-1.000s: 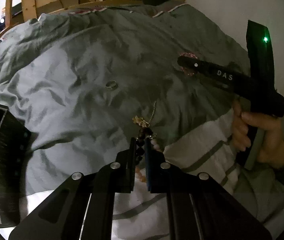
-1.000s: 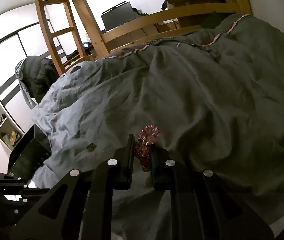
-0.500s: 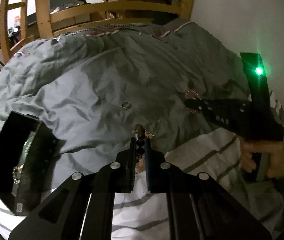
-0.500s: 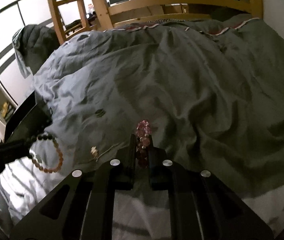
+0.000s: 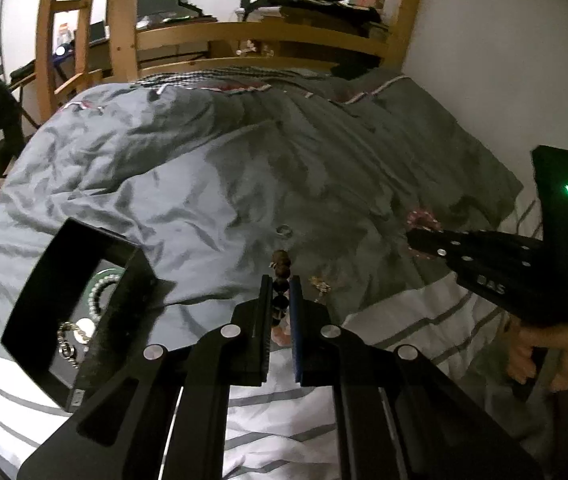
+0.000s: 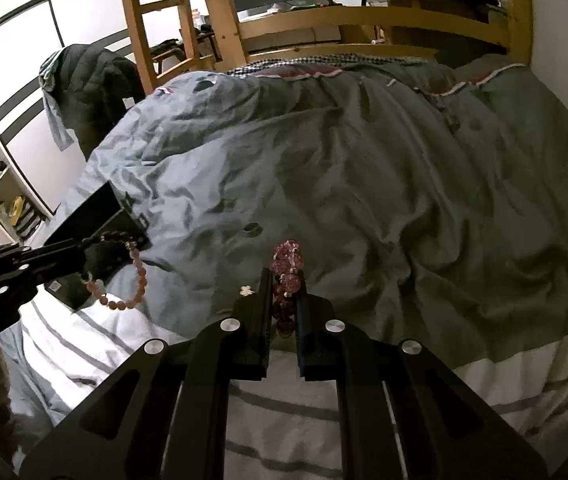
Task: Organize jewelry
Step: 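Carry the brown bead bracelet to the box with the left tool while the right tool carries the pink bracelet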
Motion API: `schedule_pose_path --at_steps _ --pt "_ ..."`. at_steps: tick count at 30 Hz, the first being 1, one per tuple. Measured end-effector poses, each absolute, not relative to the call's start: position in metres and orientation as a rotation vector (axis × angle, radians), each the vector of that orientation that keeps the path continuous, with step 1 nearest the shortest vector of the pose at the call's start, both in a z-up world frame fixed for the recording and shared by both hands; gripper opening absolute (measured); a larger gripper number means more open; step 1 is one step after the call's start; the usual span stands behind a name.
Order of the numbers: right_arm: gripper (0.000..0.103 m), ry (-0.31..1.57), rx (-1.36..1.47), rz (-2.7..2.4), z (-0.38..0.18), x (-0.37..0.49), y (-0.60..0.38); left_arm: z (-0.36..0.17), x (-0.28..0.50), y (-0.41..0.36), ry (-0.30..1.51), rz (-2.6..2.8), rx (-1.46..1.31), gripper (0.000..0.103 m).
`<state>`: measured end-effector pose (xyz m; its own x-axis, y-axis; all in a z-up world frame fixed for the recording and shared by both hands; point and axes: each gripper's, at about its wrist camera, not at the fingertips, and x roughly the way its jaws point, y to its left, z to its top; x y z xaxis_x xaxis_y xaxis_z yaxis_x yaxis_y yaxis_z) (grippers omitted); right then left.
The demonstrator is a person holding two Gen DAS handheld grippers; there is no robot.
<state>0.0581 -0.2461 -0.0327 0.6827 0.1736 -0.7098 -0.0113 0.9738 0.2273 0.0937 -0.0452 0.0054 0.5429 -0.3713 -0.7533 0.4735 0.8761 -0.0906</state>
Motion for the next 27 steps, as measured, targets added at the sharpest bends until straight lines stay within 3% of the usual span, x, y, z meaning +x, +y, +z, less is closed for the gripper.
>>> schedule_pose_path --at_steps 27 --pt "0.011 0.804 0.034 0.238 0.023 0.091 -0.125 0.043 0.119 0.066 0.830 -0.249 -0.033 0.008"
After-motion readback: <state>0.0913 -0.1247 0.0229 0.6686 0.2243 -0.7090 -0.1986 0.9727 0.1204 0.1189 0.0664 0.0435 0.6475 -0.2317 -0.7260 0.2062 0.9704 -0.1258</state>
